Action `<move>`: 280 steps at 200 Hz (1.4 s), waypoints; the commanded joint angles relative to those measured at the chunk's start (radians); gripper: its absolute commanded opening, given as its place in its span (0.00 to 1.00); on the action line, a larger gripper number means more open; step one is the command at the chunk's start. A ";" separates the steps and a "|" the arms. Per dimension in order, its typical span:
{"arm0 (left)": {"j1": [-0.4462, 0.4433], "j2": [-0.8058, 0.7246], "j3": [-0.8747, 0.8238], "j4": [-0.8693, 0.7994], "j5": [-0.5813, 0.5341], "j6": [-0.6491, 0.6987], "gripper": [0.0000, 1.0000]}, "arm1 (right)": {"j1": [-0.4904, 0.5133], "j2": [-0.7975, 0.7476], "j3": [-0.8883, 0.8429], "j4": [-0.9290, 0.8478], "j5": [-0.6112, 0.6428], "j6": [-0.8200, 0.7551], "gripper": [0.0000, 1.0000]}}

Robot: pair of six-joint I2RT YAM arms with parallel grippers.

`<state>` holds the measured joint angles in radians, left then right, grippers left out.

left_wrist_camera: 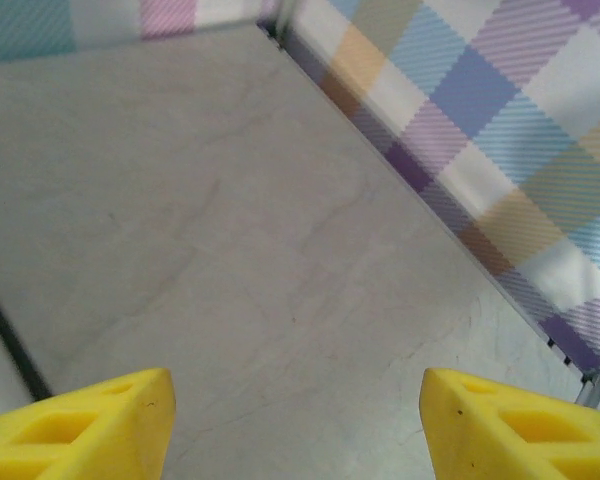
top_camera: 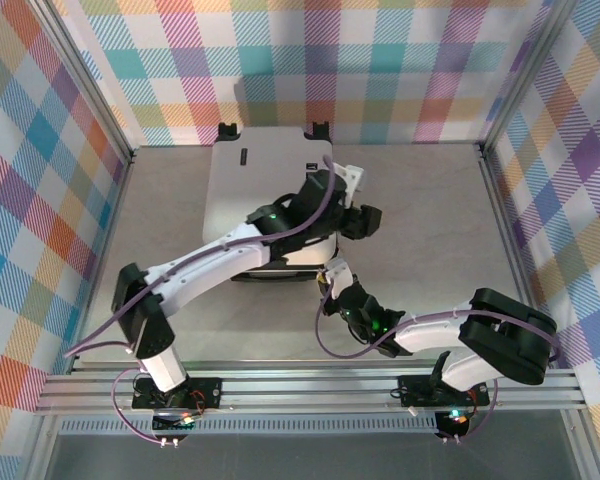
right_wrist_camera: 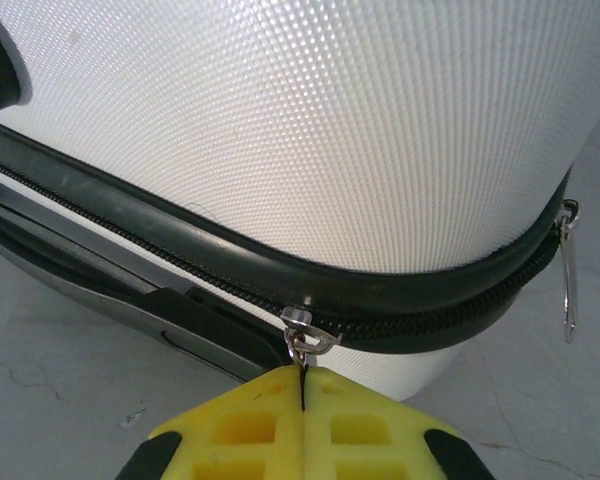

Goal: Pack the luggage

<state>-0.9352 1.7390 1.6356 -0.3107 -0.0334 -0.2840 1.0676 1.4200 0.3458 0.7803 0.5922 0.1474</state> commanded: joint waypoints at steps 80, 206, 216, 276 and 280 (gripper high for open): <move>-0.005 0.228 0.169 -0.053 -0.093 -0.078 0.65 | -0.019 -0.082 -0.081 0.038 0.015 0.010 0.00; -0.005 0.113 0.023 -0.082 -0.178 -0.126 0.64 | -0.179 -0.063 -0.146 0.211 -0.250 -0.062 0.06; -0.005 0.111 0.028 -0.080 -0.169 -0.117 0.64 | -0.167 -0.054 -0.152 0.231 -0.269 -0.070 0.10; -0.005 0.123 0.047 -0.077 -0.148 -0.113 0.64 | -0.132 0.007 -0.124 0.266 -0.322 -0.078 0.27; -0.005 0.123 0.047 -0.077 -0.147 -0.112 0.64 | -0.131 0.015 -0.119 0.267 -0.324 -0.077 0.27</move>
<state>-0.9466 1.8874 1.6756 -0.3672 -0.1772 -0.4034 0.9264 1.3987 0.2024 0.9821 0.3092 0.0742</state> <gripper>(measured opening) 0.643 0.252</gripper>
